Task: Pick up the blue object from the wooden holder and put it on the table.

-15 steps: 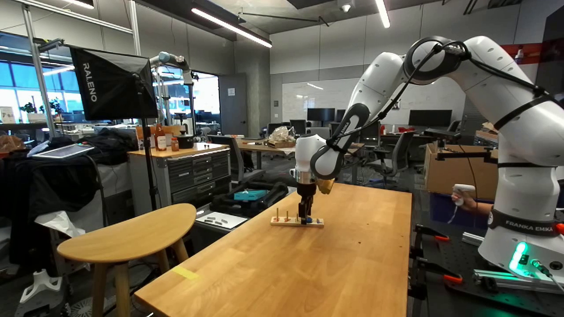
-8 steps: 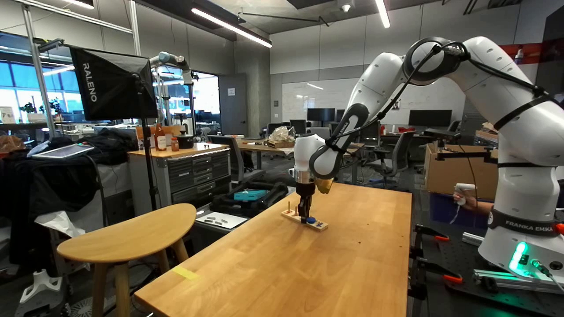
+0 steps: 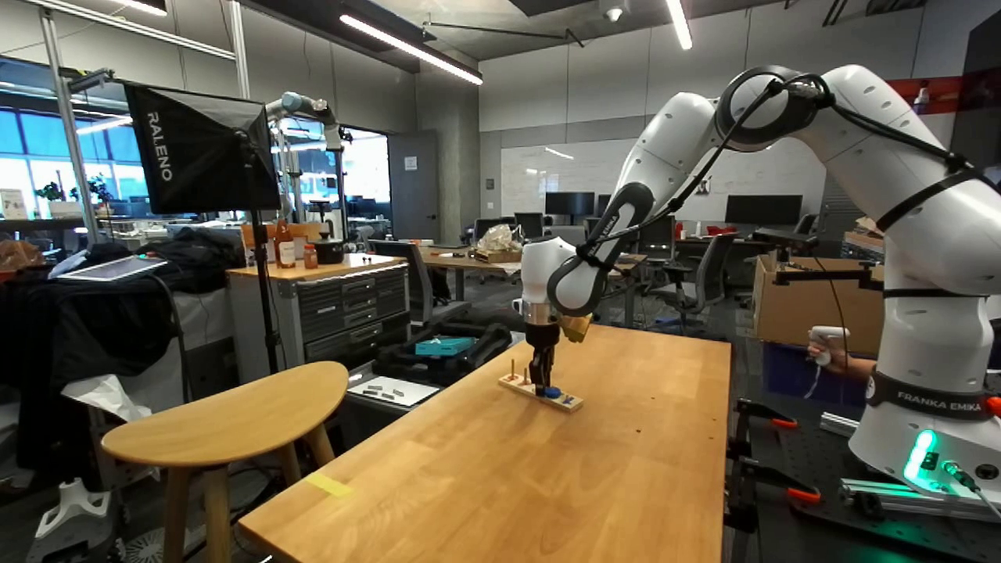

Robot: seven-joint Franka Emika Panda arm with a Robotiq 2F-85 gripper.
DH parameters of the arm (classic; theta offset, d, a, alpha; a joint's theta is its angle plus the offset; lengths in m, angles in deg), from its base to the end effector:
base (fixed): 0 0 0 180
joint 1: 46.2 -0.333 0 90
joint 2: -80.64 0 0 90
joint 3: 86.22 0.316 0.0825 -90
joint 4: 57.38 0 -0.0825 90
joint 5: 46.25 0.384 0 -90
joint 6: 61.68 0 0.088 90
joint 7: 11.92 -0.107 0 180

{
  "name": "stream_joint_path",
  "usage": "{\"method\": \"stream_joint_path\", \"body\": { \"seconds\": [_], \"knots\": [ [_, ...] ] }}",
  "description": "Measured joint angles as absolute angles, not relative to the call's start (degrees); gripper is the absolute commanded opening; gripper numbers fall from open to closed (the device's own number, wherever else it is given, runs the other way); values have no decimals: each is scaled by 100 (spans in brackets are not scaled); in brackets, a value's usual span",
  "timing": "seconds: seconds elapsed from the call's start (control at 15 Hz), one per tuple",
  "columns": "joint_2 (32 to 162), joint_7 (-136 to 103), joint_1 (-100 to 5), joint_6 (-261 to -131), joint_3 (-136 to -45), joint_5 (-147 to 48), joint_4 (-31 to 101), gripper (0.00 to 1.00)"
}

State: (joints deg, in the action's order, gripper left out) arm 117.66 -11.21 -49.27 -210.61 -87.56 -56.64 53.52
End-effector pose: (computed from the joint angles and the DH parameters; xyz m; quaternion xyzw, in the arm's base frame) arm 0.6192 0.0227 0.1485 0.9934 0.1007 0.0089 0.0543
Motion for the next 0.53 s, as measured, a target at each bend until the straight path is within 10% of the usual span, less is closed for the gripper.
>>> {"method": "stream_joint_path", "body": {
  "seconds": [0.2,0.53],
  "knots": [
    [11767,-1121,-4928,-20943,-8752,-5664,5353,99],
    [11761,-1121,-4928,-20907,-8752,-5664,5364,100]
  ]
}}
